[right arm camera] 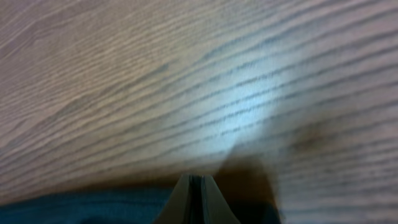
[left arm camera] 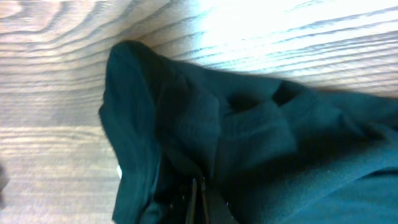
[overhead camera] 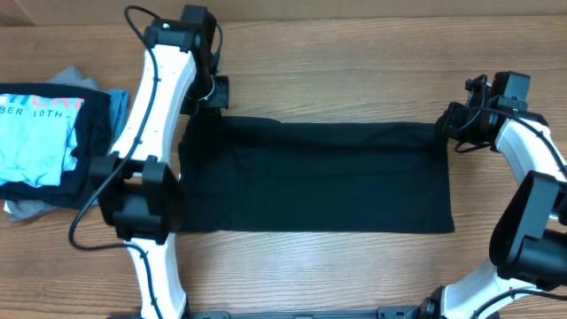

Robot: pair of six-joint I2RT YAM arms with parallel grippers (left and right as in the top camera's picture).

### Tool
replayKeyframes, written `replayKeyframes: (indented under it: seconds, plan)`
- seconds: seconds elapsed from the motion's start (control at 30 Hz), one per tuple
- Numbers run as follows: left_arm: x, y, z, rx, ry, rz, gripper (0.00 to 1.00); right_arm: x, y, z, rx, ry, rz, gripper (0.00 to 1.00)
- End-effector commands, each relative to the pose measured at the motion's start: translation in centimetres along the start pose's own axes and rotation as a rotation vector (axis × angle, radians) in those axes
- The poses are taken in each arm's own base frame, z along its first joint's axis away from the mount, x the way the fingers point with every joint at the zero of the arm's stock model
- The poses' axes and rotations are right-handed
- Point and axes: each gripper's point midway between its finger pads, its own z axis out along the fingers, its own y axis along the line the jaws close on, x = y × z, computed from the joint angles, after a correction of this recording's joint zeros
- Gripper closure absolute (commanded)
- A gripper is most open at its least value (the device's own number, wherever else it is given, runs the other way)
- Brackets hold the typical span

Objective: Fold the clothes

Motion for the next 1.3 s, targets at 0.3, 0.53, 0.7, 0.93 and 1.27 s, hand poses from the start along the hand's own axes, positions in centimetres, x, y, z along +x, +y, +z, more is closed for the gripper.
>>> replayKeyframes:
  seconds: [0.3, 0.53, 0.7, 0.93, 1.27]
  plan:
    - [2.8, -1.1, -3.3, 0.004, 0.026, -0.010, 0.96, 0.0, 1.6, -4.7, -0.013, -0.016, 0.057, 0.96]
    - [4.7, -0.8, -3.4, -0.041, 0.094, -0.018, 0.96, 1.2, 1.7, -5.5, -0.007, 0.027, 0.094, 0.96]
    - [5.0, -0.3, -3.3, -0.068, 0.104, -0.043, 0.96, 3.0, 1.5, -5.6, 0.009, 0.097, 0.123, 0.96]
    - [6.5, 0.0, -1.9, -0.087, 0.176, -0.049, 0.96, 5.2, 0.5, -6.2, 0.076, 0.179, 0.158, 0.96]
    - [9.6, 0.8, 0.6, -0.127, 0.316, -0.082, 0.96, 8.0, -0.4, -7.0, 0.146, 0.289, 0.197, 0.96]
